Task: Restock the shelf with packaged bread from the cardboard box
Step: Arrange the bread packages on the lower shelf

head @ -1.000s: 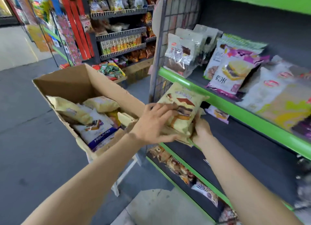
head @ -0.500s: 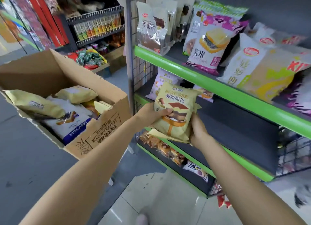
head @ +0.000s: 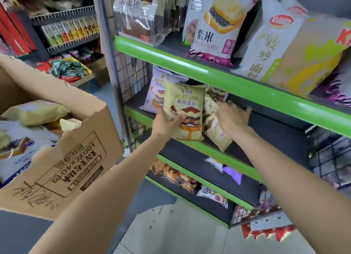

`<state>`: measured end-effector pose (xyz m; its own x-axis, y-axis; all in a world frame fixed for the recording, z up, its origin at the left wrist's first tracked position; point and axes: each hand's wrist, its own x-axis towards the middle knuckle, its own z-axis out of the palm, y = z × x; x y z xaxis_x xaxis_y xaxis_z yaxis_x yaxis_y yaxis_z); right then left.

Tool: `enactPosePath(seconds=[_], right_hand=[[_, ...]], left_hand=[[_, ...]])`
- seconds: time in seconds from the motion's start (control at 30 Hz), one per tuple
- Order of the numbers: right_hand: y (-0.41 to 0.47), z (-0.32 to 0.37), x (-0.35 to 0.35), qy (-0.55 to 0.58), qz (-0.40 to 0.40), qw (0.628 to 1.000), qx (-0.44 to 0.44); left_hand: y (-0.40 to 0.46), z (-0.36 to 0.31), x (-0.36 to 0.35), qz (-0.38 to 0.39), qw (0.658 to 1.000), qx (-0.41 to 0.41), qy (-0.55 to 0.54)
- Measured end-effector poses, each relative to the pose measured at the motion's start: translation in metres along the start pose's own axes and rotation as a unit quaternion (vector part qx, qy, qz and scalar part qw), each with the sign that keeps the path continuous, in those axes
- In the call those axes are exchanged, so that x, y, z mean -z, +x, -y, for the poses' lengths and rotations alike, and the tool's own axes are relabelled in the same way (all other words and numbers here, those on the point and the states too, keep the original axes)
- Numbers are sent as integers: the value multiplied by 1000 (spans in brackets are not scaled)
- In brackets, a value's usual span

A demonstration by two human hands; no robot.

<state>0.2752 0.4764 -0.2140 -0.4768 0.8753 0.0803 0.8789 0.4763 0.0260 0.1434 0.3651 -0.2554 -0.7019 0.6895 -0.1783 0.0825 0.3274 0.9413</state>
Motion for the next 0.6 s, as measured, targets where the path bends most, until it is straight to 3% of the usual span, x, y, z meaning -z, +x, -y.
enactPosePath(seconds=[0.2, 0.3, 0.47, 0.6], right_hand=[[29, -13, -4, -116, -56, 985, 118], [44, -21, -8, -146, -5, 979, 144], [56, -27, -24, -23, 28, 988, 148], [59, -36, -27, 73, -37, 989, 127]], left_hand=[[24, 27, -18, -62, 995, -53, -50], [31, 35, -24, -76, 992, -82, -57], [34, 36, -39, -57, 993, -99, -42], [39, 32, -42, -77, 993, -80, -46]])
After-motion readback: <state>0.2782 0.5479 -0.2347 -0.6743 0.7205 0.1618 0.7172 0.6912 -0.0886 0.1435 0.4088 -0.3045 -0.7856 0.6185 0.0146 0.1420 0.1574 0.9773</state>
